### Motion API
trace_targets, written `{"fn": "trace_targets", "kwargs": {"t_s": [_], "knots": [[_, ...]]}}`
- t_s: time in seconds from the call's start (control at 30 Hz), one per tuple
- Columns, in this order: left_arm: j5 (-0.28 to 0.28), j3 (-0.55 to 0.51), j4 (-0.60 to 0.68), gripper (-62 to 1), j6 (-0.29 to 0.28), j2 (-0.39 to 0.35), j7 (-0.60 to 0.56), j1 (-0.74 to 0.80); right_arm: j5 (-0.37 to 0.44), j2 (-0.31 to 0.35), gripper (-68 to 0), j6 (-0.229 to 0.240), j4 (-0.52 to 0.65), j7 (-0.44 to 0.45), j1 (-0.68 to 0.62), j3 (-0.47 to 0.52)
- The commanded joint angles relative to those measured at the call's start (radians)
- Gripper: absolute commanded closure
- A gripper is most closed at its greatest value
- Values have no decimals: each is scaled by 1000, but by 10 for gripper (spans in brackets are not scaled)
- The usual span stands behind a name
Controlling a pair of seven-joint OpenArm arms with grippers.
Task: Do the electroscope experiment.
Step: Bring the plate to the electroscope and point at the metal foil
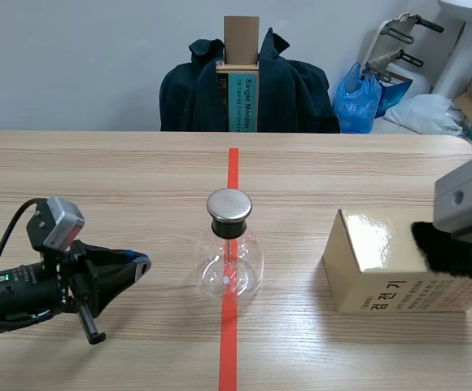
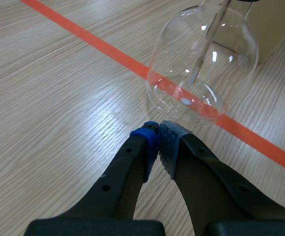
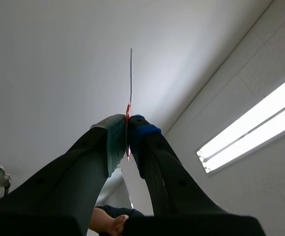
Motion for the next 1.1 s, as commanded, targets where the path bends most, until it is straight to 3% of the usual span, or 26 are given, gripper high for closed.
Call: {"fn": "trace_targets", "kwargs": {"t_s": [0.0, 0.23, 0.4, 0.7, 1.07], "knots": [[6, 10, 22, -30, -2, 5, -36, -8, 17, 8, -8, -14, 15, 10, 12, 3], [34, 40, -4, -30, 54, 47, -58, -19, 52, 8, -8, 68, 15, 21, 39, -57], [39, 46, -9, -30, 72, 57, -63, -24, 55, 8, -8, 130, 9, -60, 131, -182], [39, 46, -9, -30, 74, 57, -73, -24, -53, 8, -8, 129, -170, -207, 263, -470], [39, 46, -9, -30, 76, 64, -72, -24, -119, -14, -8, 118, -360, -214, 267, -533]]}}
